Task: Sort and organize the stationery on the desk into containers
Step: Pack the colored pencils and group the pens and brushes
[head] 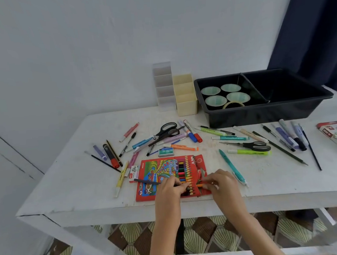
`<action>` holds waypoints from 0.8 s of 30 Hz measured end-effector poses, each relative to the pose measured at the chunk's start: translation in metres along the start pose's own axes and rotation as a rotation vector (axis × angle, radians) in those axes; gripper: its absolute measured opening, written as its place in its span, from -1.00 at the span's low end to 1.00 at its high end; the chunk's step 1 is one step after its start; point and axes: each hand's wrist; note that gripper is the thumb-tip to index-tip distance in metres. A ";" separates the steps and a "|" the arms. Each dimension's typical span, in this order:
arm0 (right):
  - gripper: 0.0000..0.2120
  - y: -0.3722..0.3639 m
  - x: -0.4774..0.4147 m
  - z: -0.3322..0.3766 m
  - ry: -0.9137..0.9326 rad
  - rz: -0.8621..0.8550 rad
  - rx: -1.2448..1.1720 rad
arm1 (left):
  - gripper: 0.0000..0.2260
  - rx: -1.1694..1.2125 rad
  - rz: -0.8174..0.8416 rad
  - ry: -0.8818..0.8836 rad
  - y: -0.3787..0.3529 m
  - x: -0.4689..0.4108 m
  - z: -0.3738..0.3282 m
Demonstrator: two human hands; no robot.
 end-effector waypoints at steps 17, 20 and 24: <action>-0.86 0.006 0.020 0.022 -0.312 -0.034 -0.891 | -0.83 0.236 -0.120 -0.030 0.009 -0.006 -0.034; -0.85 0.011 0.020 0.015 -0.363 -0.150 -0.978 | -0.79 0.265 -0.081 -0.062 0.007 -0.007 -0.037; -0.89 0.036 0.013 0.003 -0.432 -0.386 -1.244 | -0.75 0.200 -0.149 -0.046 0.006 -0.003 -0.029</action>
Point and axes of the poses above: each hand's wrist, its own x-axis away from the middle knuckle, its own y-axis out of the back of the hand, z = x × y, and after that the axes turned 11 degrees about -x, right-handed
